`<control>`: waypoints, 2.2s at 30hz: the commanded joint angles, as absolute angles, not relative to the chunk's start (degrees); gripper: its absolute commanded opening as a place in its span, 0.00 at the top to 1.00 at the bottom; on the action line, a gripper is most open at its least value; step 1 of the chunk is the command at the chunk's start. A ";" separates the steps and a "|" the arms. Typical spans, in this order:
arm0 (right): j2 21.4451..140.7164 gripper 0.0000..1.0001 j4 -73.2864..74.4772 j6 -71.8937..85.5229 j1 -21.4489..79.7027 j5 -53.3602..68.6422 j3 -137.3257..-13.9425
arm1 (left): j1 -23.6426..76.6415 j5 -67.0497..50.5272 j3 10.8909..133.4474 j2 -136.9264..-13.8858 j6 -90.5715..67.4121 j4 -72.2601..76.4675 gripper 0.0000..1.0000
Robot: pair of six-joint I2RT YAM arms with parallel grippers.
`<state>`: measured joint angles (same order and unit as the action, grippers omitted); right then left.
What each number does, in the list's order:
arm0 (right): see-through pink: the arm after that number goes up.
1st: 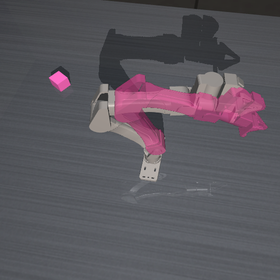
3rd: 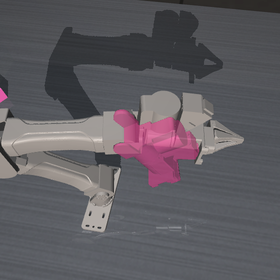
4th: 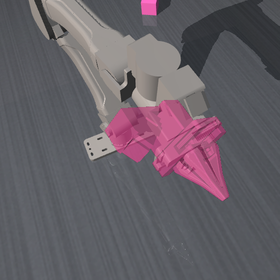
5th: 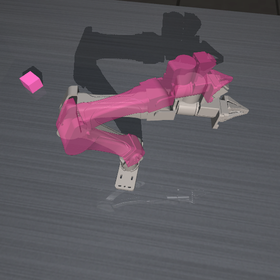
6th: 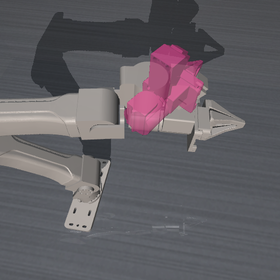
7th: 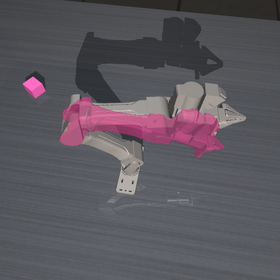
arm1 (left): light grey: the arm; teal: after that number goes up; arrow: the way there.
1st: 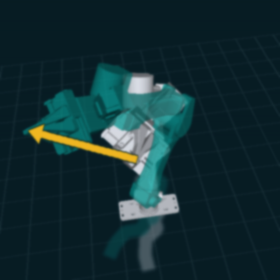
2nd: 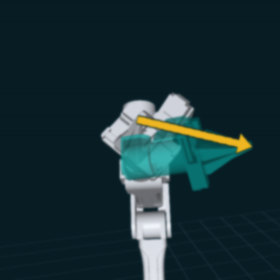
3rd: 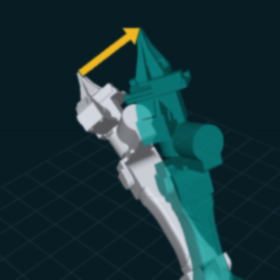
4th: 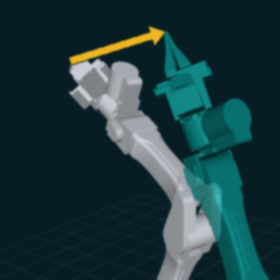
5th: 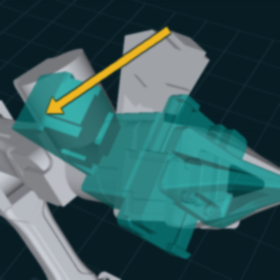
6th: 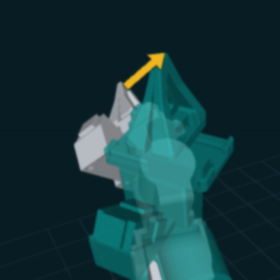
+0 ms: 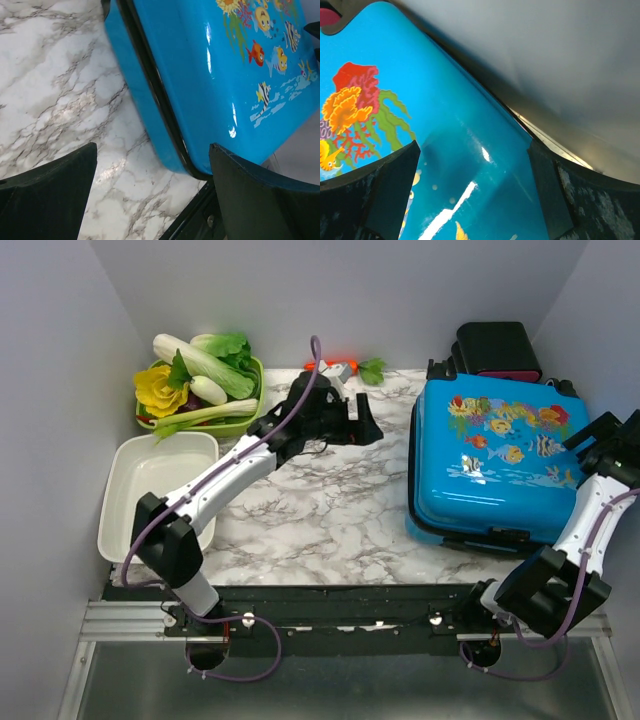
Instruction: Open, take out, and arrange the luggage
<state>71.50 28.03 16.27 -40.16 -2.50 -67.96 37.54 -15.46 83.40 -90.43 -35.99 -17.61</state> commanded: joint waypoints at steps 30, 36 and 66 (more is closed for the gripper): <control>65.65 0.19 21.97 13.71 -14.61 38.94 -49.13 | 40.69 -12.05 96.44 -108.47 -34.89 -21.63 0.01; 66.36 0.19 19.69 15.38 -5.46 37.44 -48.43 | 40.78 -14.41 84.21 -101.87 -34.54 -17.50 0.01; 61.42 0.00 25.32 24.69 -23.10 7.19 -54.31 | 22.24 -15.30 95.69 -106.77 -28.39 -22.57 0.01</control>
<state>56.71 21.85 24.53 -18.92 3.55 -53.32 21.98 -14.76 87.92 -97.76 -29.47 -15.68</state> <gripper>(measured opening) 0.997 0.990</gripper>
